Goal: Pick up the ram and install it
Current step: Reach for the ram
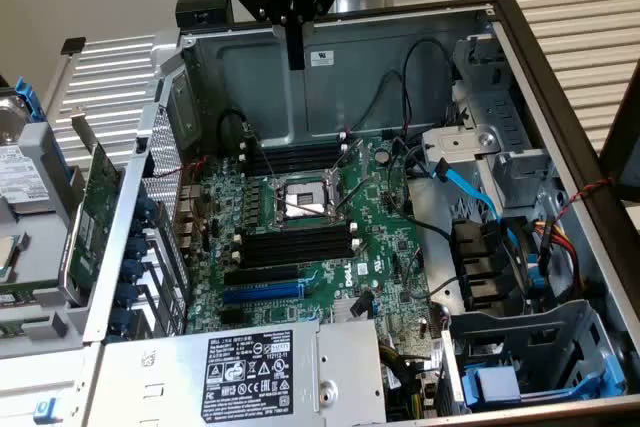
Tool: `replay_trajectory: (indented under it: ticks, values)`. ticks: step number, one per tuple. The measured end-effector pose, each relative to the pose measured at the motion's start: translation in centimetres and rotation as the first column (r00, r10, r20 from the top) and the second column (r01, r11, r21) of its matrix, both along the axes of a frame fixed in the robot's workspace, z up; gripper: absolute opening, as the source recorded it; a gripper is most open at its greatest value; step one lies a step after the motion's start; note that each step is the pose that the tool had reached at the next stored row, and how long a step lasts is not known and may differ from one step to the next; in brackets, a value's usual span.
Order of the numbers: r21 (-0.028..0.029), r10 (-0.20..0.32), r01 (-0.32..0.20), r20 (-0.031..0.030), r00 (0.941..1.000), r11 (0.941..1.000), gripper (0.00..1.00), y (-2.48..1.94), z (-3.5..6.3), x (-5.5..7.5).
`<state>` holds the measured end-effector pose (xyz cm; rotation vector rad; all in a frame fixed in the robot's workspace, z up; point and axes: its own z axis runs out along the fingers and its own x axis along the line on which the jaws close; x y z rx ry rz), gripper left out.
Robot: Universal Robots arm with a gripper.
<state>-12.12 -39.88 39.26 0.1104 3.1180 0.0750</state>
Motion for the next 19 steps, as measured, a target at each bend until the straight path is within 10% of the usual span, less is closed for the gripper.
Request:
replay_trajectory:
  ticks: [19]
  values:
    - [0.0002, 0.000, 0.000, -0.0015, 1.0000, 1.0000, 0.11, 0.00, -0.04, -0.87]
